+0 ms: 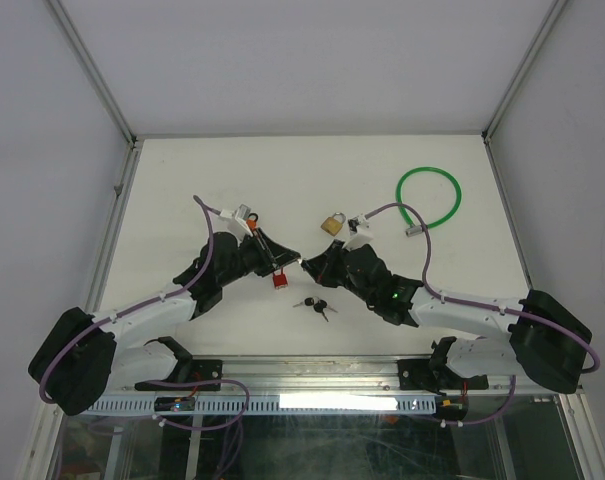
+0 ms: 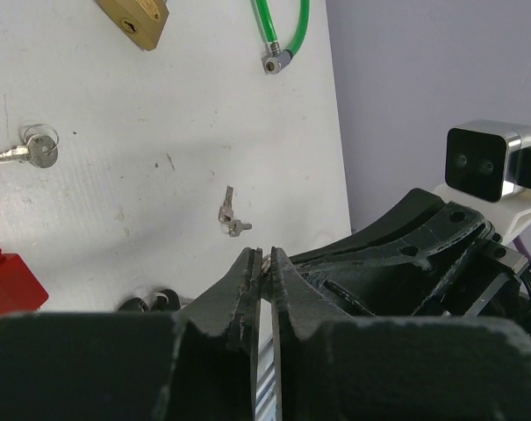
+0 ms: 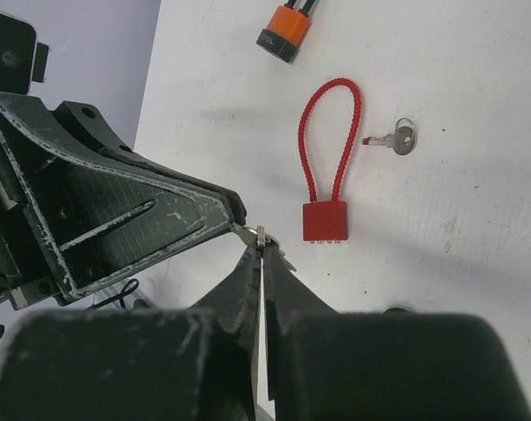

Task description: Unlock with the key

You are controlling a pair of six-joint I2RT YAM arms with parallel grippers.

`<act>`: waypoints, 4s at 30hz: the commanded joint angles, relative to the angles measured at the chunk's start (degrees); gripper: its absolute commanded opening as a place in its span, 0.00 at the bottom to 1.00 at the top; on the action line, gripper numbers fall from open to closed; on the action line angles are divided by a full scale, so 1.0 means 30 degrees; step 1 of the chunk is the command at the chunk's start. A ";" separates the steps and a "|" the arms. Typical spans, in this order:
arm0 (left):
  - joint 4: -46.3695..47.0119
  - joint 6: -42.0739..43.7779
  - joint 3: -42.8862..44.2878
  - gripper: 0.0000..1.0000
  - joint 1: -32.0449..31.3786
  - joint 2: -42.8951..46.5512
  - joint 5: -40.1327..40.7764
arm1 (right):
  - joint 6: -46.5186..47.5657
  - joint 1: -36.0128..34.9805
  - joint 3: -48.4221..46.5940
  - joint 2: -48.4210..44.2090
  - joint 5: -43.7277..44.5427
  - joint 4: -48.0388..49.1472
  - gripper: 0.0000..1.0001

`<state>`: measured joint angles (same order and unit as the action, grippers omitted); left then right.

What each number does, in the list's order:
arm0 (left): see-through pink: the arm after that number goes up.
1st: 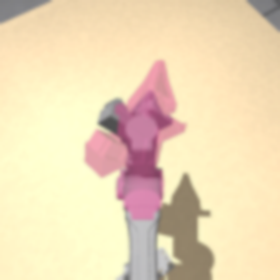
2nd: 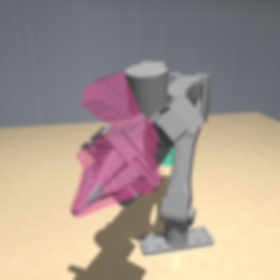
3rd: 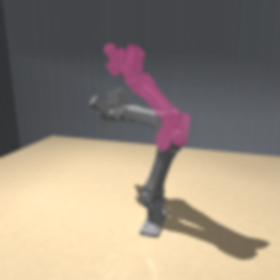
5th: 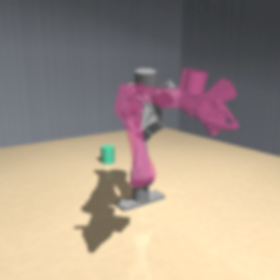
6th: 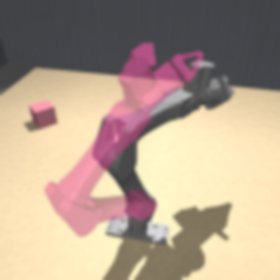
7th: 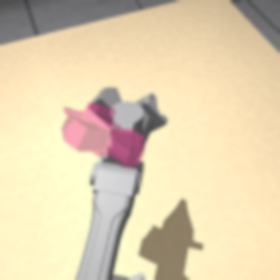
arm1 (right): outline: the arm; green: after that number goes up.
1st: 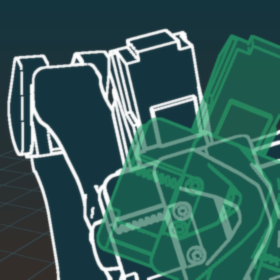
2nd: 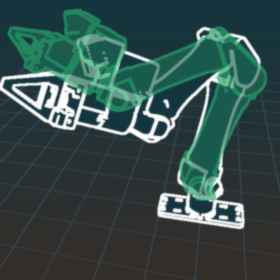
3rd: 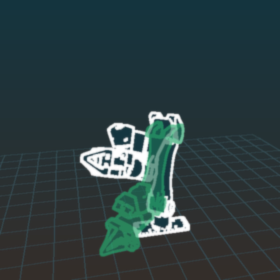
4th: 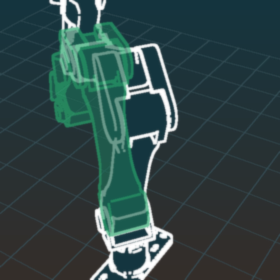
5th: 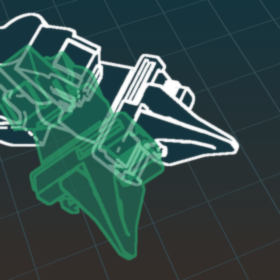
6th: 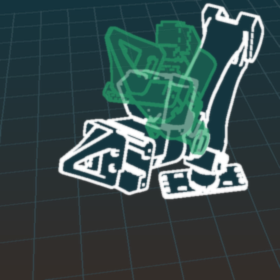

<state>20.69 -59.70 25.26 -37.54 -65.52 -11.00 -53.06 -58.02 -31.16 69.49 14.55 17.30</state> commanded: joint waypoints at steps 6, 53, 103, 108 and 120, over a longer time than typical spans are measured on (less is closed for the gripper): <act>0.1374 0.1340 0.0993 0.00 -0.0404 0.0396 0.0086 | 0.0234 -0.0152 -0.0382 -0.0398 -0.0118 0.1865 0.02; -0.1578 0.8821 0.4953 0.00 -0.0405 0.3847 -0.5458 | 0.7754 0.6010 -0.1298 -0.2565 -1.8022 0.6894 0.22; -2.1370 0.4374 1.3142 0.77 -0.1641 -0.9248 0.7783 | 0.5194 0.5598 0.0248 -0.1006 -0.5408 -0.1194 0.00; -2.2186 0.4430 1.4026 0.70 -0.1672 -1.1016 0.7481 | 0.5140 0.5596 0.0249 -0.0865 -0.5310 -0.1207 0.00; -2.1729 0.4824 1.4521 0.49 -0.1667 -1.2781 0.6973 | 0.5147 0.5592 0.0265 -0.0870 -0.5322 -0.1529 0.00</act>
<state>-45.41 -45.80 66.65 -42.06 -103.00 10.50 -37.45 -41.08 -28.38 67.05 -3.14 12.01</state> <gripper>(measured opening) 0.513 0.018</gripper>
